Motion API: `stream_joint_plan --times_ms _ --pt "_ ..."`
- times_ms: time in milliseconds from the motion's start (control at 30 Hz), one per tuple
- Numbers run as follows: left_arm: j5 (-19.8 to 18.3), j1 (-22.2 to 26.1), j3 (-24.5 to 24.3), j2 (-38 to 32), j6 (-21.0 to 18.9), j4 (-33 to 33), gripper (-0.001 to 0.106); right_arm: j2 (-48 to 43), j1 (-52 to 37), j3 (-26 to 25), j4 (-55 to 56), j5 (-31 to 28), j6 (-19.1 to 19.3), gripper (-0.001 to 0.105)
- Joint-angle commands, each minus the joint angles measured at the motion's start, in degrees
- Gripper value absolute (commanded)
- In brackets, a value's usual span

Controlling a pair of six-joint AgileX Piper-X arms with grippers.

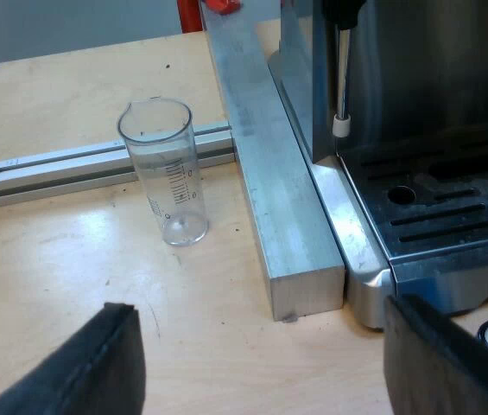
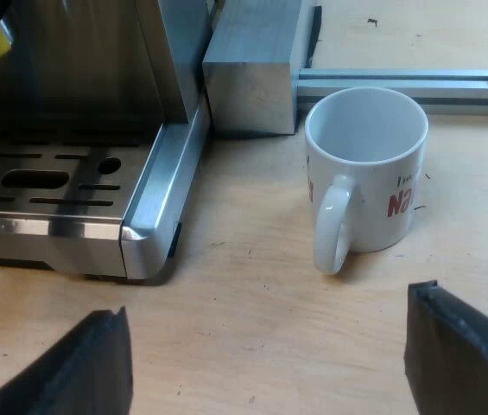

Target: Grind coffee beans and then tamp

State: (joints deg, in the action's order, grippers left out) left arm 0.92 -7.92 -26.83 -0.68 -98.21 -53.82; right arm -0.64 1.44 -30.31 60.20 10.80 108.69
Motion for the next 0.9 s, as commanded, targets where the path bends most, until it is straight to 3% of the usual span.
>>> stream_joint_plan --times_ms 33,233,433,667,900 --pt "0.2 0.1 0.0 -7.9 -0.1 0.6 0.061 -2.4 0.1 -0.2 -0.4 -0.3 0.6 0.067" --pt "0.0 0.1 0.0 -7.9 -0.1 0.6 0.061 -2.4 0.1 -0.2 -0.4 -0.3 0.4 0.067" --pt "-6.9 0.1 -0.2 -7.1 1.3 1.6 0.061 -0.7 0.1 -1.3 -1.3 0.8 -0.5 0.067" --pt "-12.9 0.1 -1.9 -1.8 1.2 3.6 0.061 6.9 0.1 -6.3 -1.3 3.6 2.1 0.067" --pt "-15.3 -4.9 -2.4 3.5 0.4 8.2 0.061 14.2 4.6 -9.8 -1.4 6.6 3.9 0.067"
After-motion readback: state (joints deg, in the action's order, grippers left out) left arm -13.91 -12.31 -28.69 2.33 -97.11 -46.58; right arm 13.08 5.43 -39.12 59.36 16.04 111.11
